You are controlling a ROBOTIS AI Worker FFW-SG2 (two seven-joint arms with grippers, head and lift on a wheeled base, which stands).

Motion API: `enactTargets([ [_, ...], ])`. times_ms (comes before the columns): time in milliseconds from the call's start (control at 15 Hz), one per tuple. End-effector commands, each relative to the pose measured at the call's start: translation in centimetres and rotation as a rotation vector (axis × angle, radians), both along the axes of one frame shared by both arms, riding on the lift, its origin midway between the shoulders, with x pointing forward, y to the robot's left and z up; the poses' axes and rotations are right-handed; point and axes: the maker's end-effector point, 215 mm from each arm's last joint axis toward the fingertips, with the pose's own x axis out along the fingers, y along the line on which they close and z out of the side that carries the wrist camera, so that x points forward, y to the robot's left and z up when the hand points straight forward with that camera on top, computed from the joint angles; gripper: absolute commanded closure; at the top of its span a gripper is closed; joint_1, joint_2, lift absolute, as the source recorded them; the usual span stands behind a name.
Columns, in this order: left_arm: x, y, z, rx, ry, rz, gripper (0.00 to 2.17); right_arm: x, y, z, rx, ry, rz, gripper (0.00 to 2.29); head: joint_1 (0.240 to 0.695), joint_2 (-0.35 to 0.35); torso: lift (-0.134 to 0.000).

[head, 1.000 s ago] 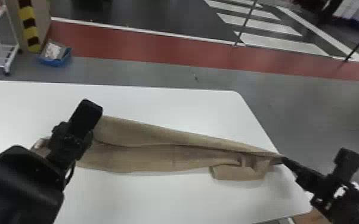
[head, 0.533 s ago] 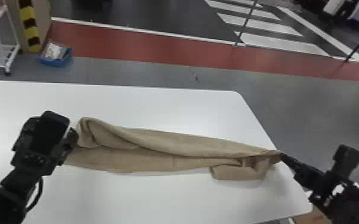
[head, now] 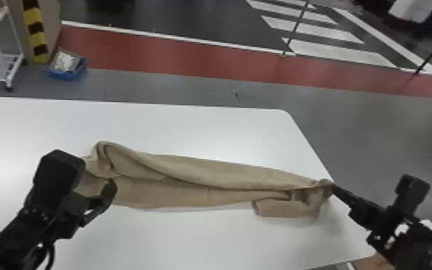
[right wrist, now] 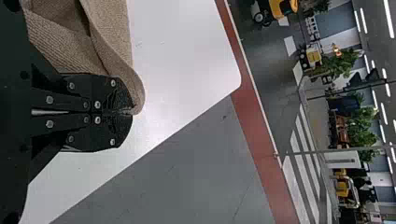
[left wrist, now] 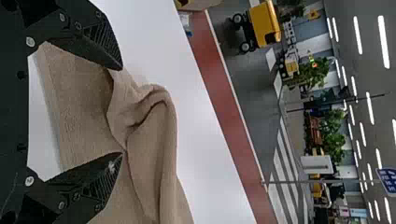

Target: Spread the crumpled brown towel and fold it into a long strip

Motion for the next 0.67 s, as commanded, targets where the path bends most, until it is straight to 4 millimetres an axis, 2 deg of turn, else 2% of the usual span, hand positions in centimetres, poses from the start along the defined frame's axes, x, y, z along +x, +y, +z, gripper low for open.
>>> enactTargets([
  [0, 0.0, -2.8, -0.1, 0.006, -0.008, -0.054, 0.37, -0.2, 0.2, 0.0, 0.0, -0.001, 0.005, 1.51, 0.695, -0.35, -0.123],
  [133, 0.8, -5.0, -0.6, 0.037, -0.017, -0.109, 0.45, -0.5, 0.3, -0.1, -0.002, 0.003, 0.008, 1.51, 0.695, -0.35, -0.123],
  [267, 1.8, -6.0, -1.3, 0.067, -0.013, -0.136, 0.45, -0.9, 0.5, -0.2, 0.0, 0.005, 0.011, 1.51, 0.695, -0.35, -0.123],
  [400, 2.7, -6.3, -1.9, 0.104, -0.012, -0.155, 0.45, -1.0, 0.4, 0.0, 0.001, 0.001, 0.01, 1.51, 0.695, -0.35, -0.123],
  [600, 3.8, -4.9, -3.2, 0.155, 0.013, -0.145, 0.46, -1.3, 0.3, 0.1, 0.01, -0.006, 0.008, 1.51, 0.695, -0.35, -0.123],
])
